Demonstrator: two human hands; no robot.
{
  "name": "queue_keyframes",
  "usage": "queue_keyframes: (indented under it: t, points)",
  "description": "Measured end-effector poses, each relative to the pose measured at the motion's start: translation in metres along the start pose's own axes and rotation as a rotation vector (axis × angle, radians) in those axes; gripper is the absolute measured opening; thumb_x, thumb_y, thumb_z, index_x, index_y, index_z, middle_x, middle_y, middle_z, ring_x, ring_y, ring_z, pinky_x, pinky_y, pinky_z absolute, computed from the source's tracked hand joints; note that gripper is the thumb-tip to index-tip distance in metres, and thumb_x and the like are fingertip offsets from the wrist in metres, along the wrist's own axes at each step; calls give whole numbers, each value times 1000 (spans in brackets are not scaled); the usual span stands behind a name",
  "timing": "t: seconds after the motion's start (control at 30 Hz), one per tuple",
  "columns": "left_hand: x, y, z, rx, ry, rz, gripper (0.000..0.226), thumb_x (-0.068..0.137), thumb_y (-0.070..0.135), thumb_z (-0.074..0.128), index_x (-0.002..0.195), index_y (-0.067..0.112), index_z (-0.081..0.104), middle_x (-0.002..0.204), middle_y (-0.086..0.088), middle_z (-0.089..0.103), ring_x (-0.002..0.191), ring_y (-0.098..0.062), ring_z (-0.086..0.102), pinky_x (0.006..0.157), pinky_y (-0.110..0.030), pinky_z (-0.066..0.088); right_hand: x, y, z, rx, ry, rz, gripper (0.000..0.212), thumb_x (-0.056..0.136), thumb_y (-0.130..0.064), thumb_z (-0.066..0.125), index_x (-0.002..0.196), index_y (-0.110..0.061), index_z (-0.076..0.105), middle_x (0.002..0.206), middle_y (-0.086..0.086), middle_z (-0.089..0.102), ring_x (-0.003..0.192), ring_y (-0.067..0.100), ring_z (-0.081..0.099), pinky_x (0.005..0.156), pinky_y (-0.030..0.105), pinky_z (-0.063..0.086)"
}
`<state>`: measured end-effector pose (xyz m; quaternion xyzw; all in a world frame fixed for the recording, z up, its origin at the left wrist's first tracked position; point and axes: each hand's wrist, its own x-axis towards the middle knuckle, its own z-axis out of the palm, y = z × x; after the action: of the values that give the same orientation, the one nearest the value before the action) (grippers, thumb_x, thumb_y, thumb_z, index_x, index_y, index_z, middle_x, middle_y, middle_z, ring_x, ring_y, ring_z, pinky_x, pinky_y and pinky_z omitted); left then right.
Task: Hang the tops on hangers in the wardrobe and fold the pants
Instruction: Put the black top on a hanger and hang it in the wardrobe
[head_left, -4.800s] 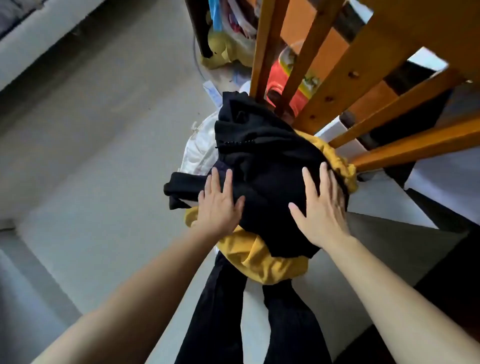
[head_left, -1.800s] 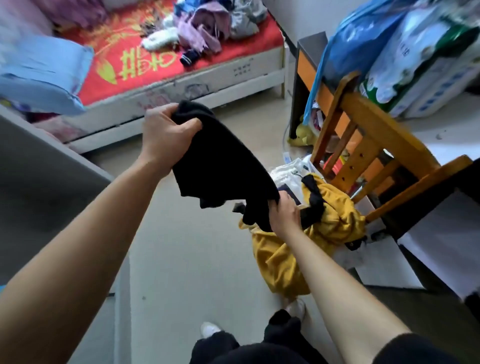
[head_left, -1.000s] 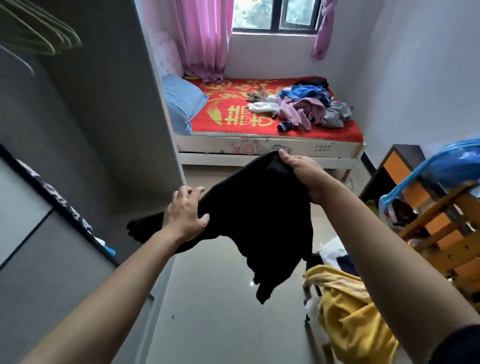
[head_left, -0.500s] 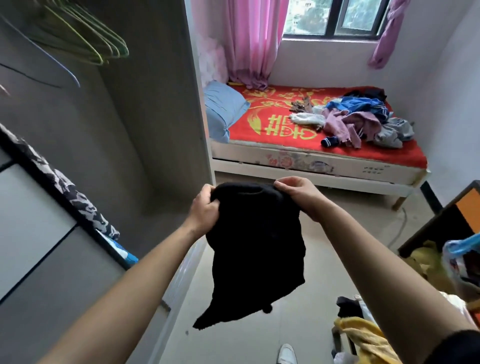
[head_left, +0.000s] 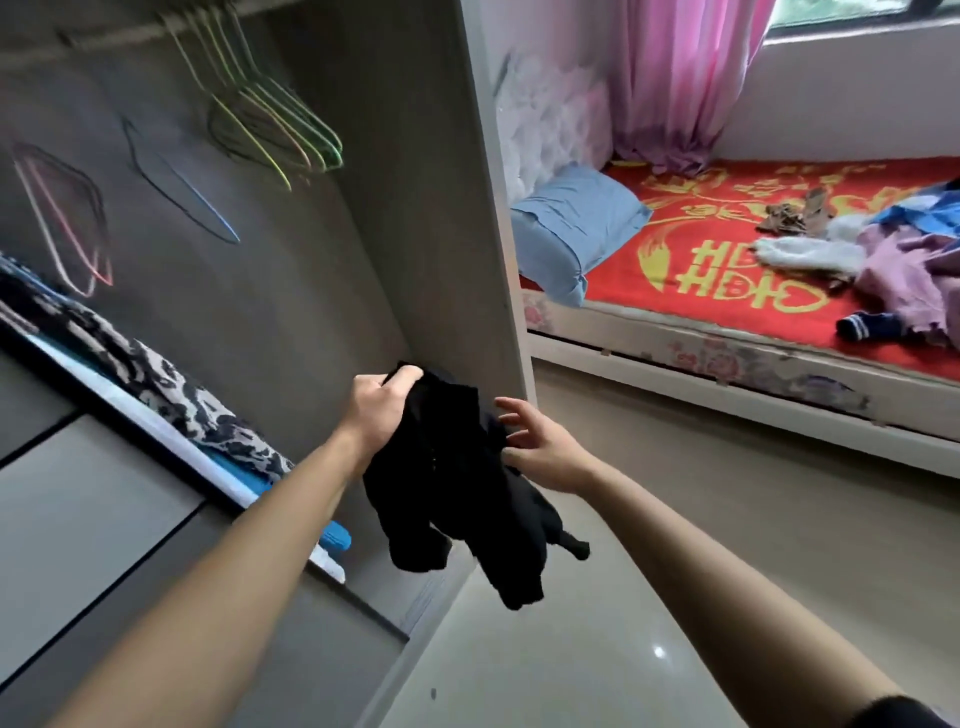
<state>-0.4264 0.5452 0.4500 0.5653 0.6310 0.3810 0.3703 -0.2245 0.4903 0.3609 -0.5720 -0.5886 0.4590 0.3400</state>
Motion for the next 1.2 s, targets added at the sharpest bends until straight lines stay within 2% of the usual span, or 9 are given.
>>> queue_keyframes:
  t: [0.13, 0.27, 0.33, 0.47, 0.6, 0.73, 0.93, 1.03, 1.2]
  points:
    - [17, 3, -11, 26, 53, 97, 38, 70, 40, 63, 57, 17, 36, 55, 3, 28, 47, -9, 27, 41, -27, 22, 49, -15, 12, -160, 25, -199, 55, 89, -14, 65, 142, -17, 50, 134, 7, 59, 121, 21, 57, 107, 28, 40]
    - [48, 1, -35, 170, 140, 153, 38, 70, 43, 58, 55, 14, 40, 54, 0, 33, 51, -14, 33, 50, -31, 29, 91, -35, 17, -33, 218, -246, 18, 99, -9, 50, 108, -5, 65, 102, 10, 69, 95, 21, 60, 88, 33, 44]
    - [68, -7, -48, 368, 187, 192, 35, 73, 43, 56, 63, 11, 52, 54, 0, 48, 56, -21, 48, 57, -34, 38, 113, -46, 11, 65, 286, -197, 17, 101, -11, 47, 97, -1, 60, 90, 12, 66, 84, 19, 55, 82, 41, 46]
    - [106, -24, -62, 623, 221, 316, 12, 89, 33, 62, 97, 28, 67, 78, 3, 70, 79, -28, 66, 65, -32, 46, 162, -76, -10, 28, 246, -194, 27, 103, -21, 48, 92, 1, 57, 84, 13, 63, 78, 20, 53, 77, 46, 47]
    - [146, -32, -69, 658, 358, 466, 20, 99, 30, 55, 104, 19, 71, 88, -11, 72, 82, -38, 66, 63, -38, 45, 218, -102, -33, 59, 146, -227, 30, 101, -34, 54, 90, -11, 70, 77, -1, 67, 73, 10, 57, 69, 33, 46]
    - [184, -32, -79, 399, 308, 318, 18, 100, 24, 51, 99, 17, 67, 80, -7, 70, 75, -29, 63, 65, -35, 42, 256, -107, -33, 135, 12, -124, 35, 97, -46, 59, 79, -23, 76, 65, -14, 62, 58, 3, 54, 58, 24, 41]
    - [218, -23, -77, -38, 251, 108, 34, 93, 39, 49, 80, 8, 49, 69, 1, 46, 64, -10, 43, 68, -34, 38, 295, -107, -24, 261, -145, -33, 37, 96, -46, 61, 94, -12, 76, 82, 3, 69, 77, 22, 64, 73, 32, 48]
    - [235, -8, -78, 128, 268, 70, 38, 75, 57, 56, 74, 19, 51, 59, 13, 51, 56, -5, 48, 60, -30, 41, 320, -111, -33, 295, -195, -59, 39, 99, -43, 58, 101, -7, 73, 89, 8, 69, 83, 25, 64, 80, 37, 49]
    - [254, 23, -71, 318, 287, -66, 33, 56, 41, 61, 80, 19, 53, 72, 0, 62, 71, -22, 62, 68, -37, 50, 359, -119, -54, 195, -262, -201, 30, 99, -39, 58, 98, -14, 74, 88, 2, 72, 83, 18, 67, 82, 37, 53]
